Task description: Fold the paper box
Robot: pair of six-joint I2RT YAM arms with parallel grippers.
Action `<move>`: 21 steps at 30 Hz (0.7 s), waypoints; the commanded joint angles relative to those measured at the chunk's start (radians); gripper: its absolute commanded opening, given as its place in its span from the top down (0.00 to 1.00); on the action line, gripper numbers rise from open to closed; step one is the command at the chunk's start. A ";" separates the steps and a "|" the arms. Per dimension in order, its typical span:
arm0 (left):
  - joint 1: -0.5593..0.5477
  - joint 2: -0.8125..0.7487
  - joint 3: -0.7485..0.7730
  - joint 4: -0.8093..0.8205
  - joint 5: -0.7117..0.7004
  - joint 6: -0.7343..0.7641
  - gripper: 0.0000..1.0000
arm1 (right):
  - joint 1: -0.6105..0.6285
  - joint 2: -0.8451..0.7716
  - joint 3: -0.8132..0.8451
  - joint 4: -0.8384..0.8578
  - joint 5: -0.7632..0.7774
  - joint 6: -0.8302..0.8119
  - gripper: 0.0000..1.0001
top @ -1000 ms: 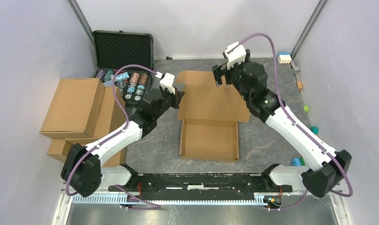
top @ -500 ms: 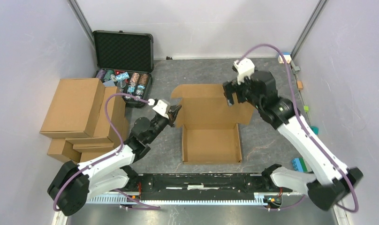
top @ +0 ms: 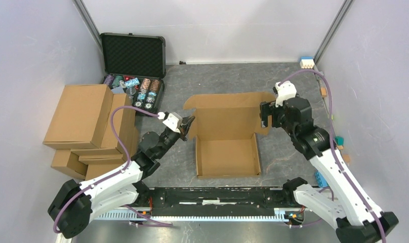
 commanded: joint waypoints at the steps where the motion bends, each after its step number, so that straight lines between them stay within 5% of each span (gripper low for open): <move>1: -0.005 -0.003 -0.003 0.053 0.004 0.058 0.98 | -0.073 0.060 -0.023 0.075 -0.138 0.002 0.09; 8: -0.005 -0.008 -0.003 0.054 0.013 0.055 0.98 | -0.104 0.125 -0.020 0.102 -0.246 -0.033 0.34; 17: -0.010 -0.010 0.064 -0.066 -0.028 -0.036 0.98 | -0.104 0.089 -0.078 0.107 -0.443 0.035 0.98; 21: -0.023 -0.019 0.167 -0.273 -0.118 -0.238 0.98 | -0.099 0.035 -0.164 0.226 -0.484 0.168 1.00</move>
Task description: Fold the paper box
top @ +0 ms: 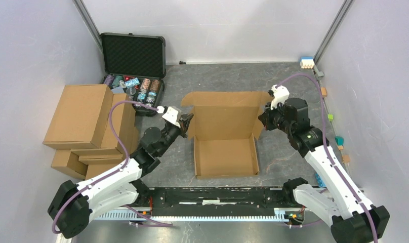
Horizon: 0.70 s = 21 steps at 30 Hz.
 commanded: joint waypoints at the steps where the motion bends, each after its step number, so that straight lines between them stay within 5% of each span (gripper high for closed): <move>1: -0.025 -0.011 0.140 -0.188 -0.074 -0.221 0.98 | 0.015 -0.054 -0.075 0.140 -0.117 0.162 1.00; 7: -0.045 0.078 0.254 -0.211 -0.157 -0.296 0.94 | 0.113 -0.046 -0.078 0.299 0.004 0.246 1.00; 14: -0.044 0.286 0.335 0.089 -0.303 -0.155 0.98 | 0.167 0.053 -0.023 0.555 0.280 0.216 1.00; 17: -0.042 0.395 0.352 0.241 -0.480 -0.231 0.98 | 0.178 0.080 -0.087 0.732 0.374 0.211 1.00; 21: -0.043 0.492 0.338 0.316 -0.413 -0.301 0.96 | 0.208 0.111 -0.222 0.939 0.444 0.242 1.00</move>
